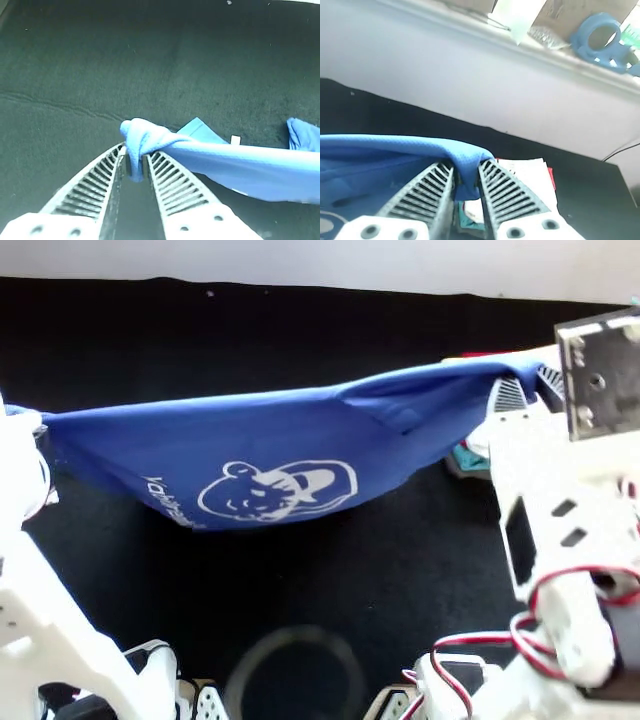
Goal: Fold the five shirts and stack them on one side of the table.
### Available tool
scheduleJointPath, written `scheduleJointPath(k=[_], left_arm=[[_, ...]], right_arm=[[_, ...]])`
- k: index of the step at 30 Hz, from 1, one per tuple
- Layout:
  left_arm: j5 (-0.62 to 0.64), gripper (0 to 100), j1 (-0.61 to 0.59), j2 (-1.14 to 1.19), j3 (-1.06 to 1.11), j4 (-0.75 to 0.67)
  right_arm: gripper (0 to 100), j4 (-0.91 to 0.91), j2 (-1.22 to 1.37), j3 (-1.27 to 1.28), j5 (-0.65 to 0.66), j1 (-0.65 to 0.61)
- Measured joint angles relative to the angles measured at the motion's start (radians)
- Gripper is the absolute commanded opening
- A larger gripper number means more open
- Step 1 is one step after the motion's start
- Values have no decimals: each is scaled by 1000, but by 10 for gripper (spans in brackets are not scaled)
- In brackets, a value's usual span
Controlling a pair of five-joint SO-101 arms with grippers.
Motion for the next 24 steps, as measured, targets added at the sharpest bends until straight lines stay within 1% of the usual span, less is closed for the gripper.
scheduleJointPath(k=[3,10,14,16,20,24], left_arm=[[0,10,0,0,5,23],[2,10,0,-2,123,25],[3,10,2,-12,129,31],[3,10,2,-43,129,32],[3,10,2,-166,129,32],[2,10,0,-284,129,25]], right_arm=[[5,8,0,-66,0,0],[5,11,0,-199,2,0],[5,11,0,-262,3,0],[5,25,-2,-288,3,0],[5,35,-2,-361,3,46],[5,35,-9,-423,64,92]])
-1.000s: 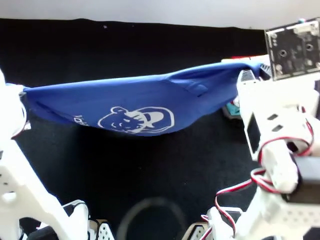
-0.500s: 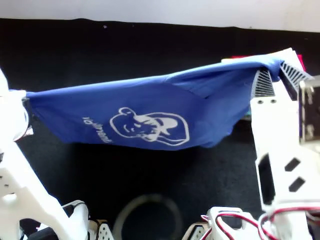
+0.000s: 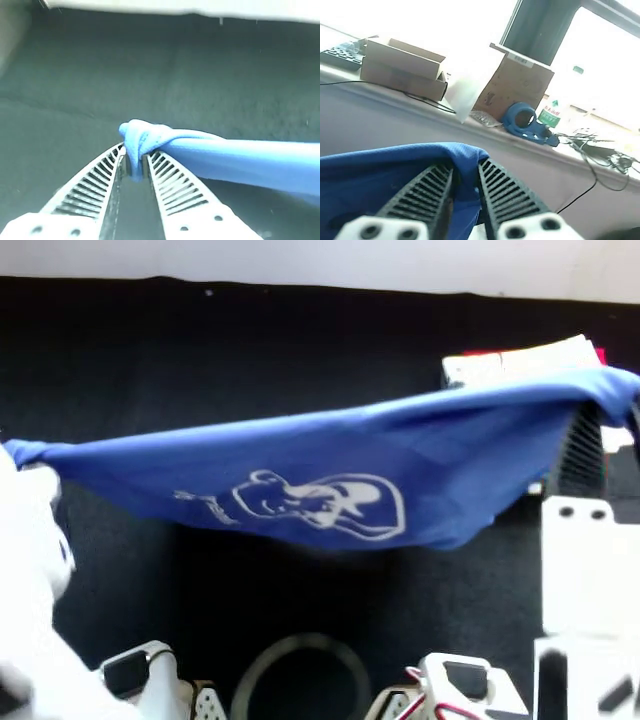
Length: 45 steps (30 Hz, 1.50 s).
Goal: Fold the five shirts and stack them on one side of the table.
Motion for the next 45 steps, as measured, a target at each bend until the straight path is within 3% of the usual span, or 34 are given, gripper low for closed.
scheduleJointPath(k=[11,22,31,45], left_arm=[[0,10,-9,-38,0,-101],[2,10,-8,75,78,-210],[2,10,-6,117,28,-215],[0,10,-8,118,-163,11]], right_arm=[[5,-147,0,91,20,14],[5,-440,2,330,20,14],[5,-476,9,414,20,12],[5,-351,-210,413,20,12]])
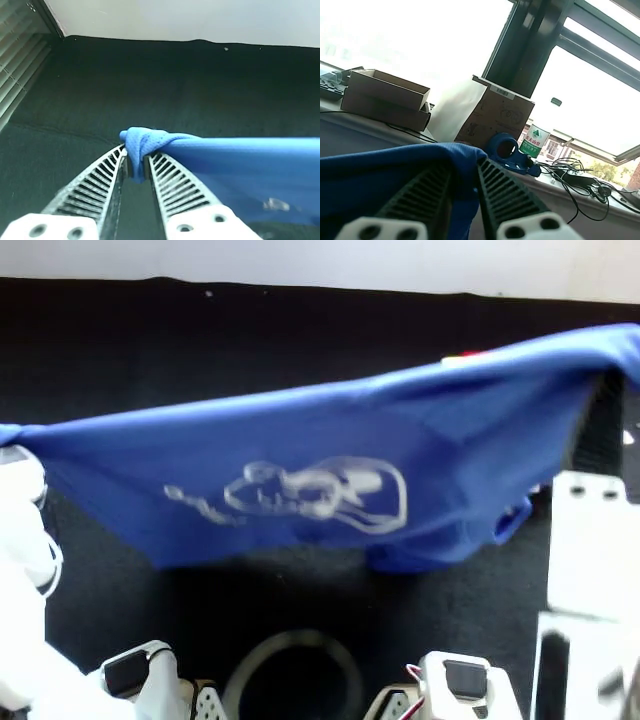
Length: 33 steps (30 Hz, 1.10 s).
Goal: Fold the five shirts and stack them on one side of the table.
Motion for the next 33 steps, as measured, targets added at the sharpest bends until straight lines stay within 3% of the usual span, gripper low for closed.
scheduleJointPath(k=[14,18,28,33], left_arm=[[-2,10,-2,-206,153,8],[-2,10,-2,-187,250,-72],[2,10,31,272,341,-411],[2,10,72,582,239,-476]], right_arm=[[5,3,-120,0,0,0],[5,-21,-35,51,0,0],[5,-282,442,370,0,-58],[5,-443,718,402,0,-68]])
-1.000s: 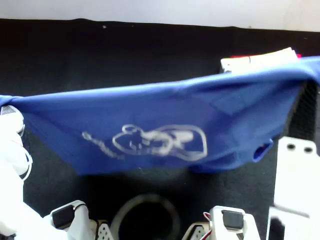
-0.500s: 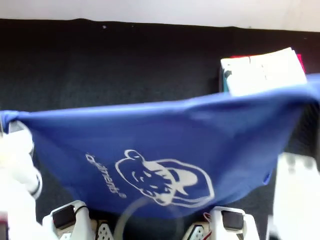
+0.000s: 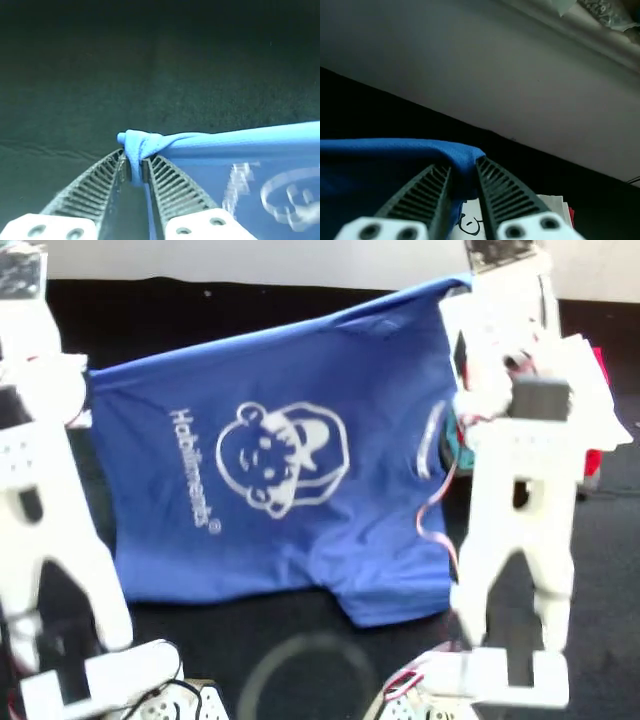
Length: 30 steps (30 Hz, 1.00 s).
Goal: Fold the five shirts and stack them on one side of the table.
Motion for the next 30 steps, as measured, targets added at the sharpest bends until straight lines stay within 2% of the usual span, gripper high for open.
scheduleJointPath(k=[4,9,12,19,23,30], left_arm=[[0,10,34,195,-252,20],[-8,10,77,390,-629,146],[-20,10,84,506,-769,193],[-20,10,86,741,-950,206],[-20,10,86,833,-970,224],[-20,10,86,933,-974,347]], right_arm=[[5,-26,172,-110,0,0],[5,12,252,-316,0,0],[5,60,296,-348,0,0],[5,109,427,-350,0,0],[5,219,473,-350,-44,0],[5,427,476,-351,-94,0]])
